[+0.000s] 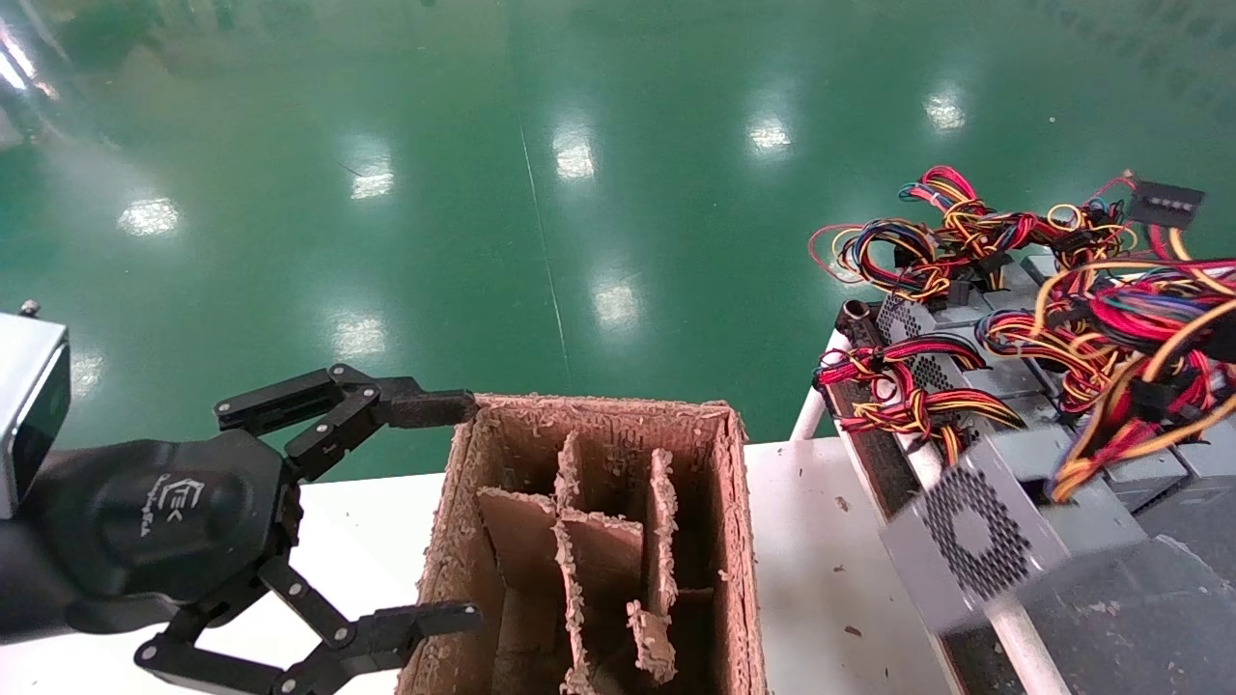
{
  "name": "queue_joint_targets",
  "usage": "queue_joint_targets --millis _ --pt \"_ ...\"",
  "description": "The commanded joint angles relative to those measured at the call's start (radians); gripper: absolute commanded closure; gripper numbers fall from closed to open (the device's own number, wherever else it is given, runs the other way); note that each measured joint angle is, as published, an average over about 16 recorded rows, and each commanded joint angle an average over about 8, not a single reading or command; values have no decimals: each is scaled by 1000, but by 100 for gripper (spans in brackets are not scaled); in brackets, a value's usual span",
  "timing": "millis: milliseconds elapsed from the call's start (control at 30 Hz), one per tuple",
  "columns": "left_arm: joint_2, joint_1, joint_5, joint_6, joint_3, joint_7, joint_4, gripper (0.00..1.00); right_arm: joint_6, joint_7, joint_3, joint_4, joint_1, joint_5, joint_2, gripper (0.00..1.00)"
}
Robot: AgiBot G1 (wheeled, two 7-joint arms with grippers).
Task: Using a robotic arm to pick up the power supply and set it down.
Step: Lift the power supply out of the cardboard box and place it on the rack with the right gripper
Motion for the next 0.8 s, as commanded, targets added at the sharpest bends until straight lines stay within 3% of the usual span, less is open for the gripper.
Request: queue_joint_targets --millis 33,400,800 --pt "0 0 0 0 0 0 0 0 -1 -14 -9 -1 -22 20 22 100" --pt "0 0 0 0 0 0 0 0 -2 -118 -69 -52 -120 143 110 100" --pt "0 0 0 0 1 0 0 0 3 -202 -124 -146 -180 231 153 100"
